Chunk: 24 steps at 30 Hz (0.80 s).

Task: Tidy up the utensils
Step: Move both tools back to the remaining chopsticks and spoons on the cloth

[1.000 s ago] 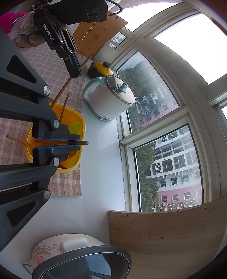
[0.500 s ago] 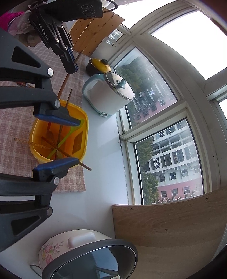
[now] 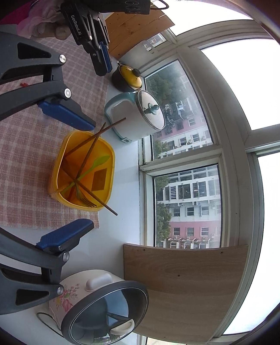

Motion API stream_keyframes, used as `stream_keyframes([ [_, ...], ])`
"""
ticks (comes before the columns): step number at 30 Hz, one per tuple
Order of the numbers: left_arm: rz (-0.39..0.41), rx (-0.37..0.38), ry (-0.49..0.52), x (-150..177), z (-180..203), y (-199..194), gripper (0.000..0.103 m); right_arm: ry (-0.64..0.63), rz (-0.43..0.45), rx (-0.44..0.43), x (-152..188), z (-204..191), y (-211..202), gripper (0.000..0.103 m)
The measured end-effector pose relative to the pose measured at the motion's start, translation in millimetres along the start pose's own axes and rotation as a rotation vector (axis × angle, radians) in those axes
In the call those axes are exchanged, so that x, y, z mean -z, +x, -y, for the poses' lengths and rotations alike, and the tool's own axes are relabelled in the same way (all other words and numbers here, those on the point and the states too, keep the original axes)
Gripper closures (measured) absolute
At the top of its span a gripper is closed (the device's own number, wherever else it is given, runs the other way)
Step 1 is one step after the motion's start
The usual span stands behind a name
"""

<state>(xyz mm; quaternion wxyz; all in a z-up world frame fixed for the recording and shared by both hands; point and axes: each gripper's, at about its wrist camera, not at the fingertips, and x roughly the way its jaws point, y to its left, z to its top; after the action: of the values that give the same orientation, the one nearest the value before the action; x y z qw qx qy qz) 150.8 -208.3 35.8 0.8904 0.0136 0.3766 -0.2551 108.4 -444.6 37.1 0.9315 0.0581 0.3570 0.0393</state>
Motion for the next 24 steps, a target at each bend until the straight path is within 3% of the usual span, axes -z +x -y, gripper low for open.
stream_keyframes([
  [6, -0.027, -0.043, -0.010, 27, -38, -8, 0.084, -0.061, 0.053, 0.010, 19, -31, -11, 0.001],
  [9, -0.067, -0.041, -0.039, 45, -57, -4, 0.084, -0.070, 0.078, 0.006, 31, -43, -13, 0.000],
  [12, -0.120, -0.033, -0.072, 62, -75, 6, 0.084, -0.049, 0.046, -0.025, 44, -50, -5, 0.000],
  [24, -0.244, 0.001, -0.093, 104, -111, 47, 0.084, 0.083, -0.194, -0.105, 113, -64, 65, 0.022],
])
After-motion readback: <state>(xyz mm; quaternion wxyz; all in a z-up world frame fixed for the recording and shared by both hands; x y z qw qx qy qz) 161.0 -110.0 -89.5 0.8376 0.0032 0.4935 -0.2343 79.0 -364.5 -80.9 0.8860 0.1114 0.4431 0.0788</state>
